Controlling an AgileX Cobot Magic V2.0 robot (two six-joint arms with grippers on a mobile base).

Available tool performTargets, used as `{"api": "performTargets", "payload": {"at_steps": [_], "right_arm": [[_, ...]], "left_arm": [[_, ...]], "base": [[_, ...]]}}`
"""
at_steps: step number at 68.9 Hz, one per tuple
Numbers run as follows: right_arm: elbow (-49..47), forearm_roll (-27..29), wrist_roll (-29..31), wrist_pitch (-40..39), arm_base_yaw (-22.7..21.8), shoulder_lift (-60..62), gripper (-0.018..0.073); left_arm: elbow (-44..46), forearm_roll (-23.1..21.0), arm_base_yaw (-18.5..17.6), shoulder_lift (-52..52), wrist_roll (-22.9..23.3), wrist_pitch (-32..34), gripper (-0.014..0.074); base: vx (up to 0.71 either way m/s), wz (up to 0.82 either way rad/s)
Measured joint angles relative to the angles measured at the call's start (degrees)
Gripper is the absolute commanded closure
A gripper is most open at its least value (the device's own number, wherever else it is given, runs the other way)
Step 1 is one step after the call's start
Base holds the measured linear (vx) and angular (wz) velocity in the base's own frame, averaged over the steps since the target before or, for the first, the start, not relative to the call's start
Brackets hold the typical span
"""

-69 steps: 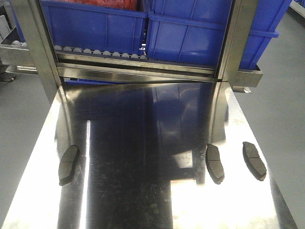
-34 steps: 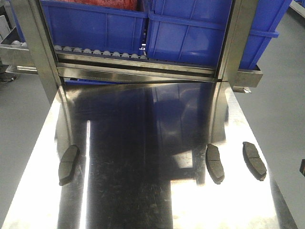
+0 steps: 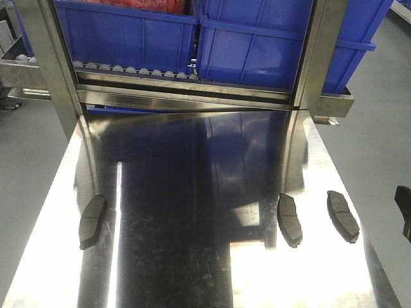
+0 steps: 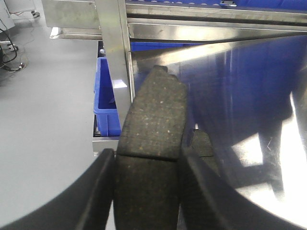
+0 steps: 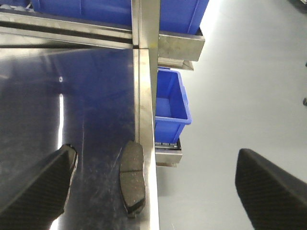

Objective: Move and align brake pads A on conveyor
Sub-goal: 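Move the right gripper over the brake pad nearest it, then close the right gripper on the brake pad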

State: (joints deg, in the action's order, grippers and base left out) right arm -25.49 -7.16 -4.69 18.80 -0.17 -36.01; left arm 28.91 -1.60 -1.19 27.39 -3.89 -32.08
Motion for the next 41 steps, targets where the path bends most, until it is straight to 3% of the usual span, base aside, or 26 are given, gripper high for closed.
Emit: {"api": "performTargets", "payload": {"at_steps": [13,31,41], "right_arm": [[-4.4,0.0,0.0,4.45,0.0,-4.88,-0.0114],[-19.2,0.0,0.0,18.21,0.0,-24.84,-0.0087],[-24.52,0.18,0.0,21.21,0.0,-34.63,-0.0077]], "left_arm": [[0.0,0.0,0.0,0.0,0.0,0.0,0.0451],[0.0,0.0,0.0,0.0,0.0,0.0,0.0451],[0.0,0.0,0.0,0.0,0.0,0.0,0.0451]], "base": [[0.0,0.0],[0.0,0.0],[0.0,0.0]]}}
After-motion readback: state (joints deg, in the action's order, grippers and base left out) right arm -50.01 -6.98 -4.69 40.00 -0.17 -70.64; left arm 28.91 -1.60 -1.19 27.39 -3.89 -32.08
